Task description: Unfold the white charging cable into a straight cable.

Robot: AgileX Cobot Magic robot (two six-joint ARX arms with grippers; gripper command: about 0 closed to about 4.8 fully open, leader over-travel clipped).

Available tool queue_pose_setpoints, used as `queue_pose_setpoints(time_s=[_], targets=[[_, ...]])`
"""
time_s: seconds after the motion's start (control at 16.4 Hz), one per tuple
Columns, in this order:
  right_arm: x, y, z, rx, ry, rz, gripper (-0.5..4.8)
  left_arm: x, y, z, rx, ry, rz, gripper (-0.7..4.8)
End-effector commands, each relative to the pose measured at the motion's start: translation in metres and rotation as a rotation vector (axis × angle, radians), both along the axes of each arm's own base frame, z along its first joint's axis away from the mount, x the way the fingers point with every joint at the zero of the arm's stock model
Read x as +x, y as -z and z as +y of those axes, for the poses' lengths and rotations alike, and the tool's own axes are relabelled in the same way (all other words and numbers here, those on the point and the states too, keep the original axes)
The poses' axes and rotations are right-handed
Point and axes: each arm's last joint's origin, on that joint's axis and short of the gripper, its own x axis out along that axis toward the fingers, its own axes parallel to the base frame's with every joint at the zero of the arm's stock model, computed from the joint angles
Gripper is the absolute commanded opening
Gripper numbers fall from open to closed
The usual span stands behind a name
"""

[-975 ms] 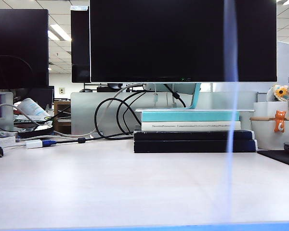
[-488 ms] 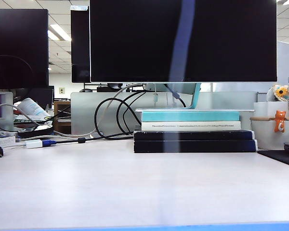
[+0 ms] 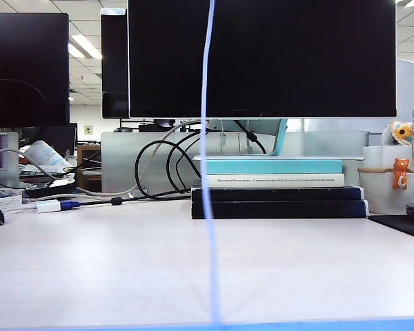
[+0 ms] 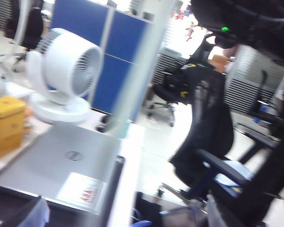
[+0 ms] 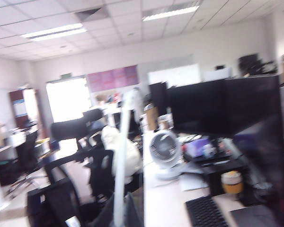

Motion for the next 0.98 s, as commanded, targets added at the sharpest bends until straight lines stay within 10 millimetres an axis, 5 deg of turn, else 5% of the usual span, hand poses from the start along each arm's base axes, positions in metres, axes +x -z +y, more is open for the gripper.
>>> queue_pose_setpoints(time_s=[0.06,0.18,0.37,0.67,0.73,0.79,0.98], targets=[[-0.003,-0.015,-0.014,0.029,0.051,-0.064,-0.05,0.000,0.005,0.001,0.057,-0.003,-0.010,2.63],[-0.004,-0.028,-0.031,0.043,0.119,-0.107,-0.05,0.000,0.018,0.002,0.168,-0.003,0.006,2.66],[-0.007,-0.043,-0.048,0.069,0.194,-0.139,-0.05,0.001,0.020,0.001,0.185,-0.010,0.007,4.79],[-0.034,-0.078,-0.056,0.135,0.201,-0.244,-0.05,0.018,0.053,-0.020,0.228,-0.002,0.115,4.79],[-0.037,-0.081,-0.056,0.133,0.195,-0.257,-0.05,0.021,0.059,-0.022,0.245,-0.001,0.129,3.81],[-0.040,-0.084,-0.057,0.131,0.194,-0.259,-0.05,0.023,0.067,-0.025,0.269,0.006,0.115,1.93],[-0.039,-0.084,-0.057,0.125,0.193,-0.250,-0.05,0.025,0.062,-0.027,0.223,0.004,0.056,0.81]])
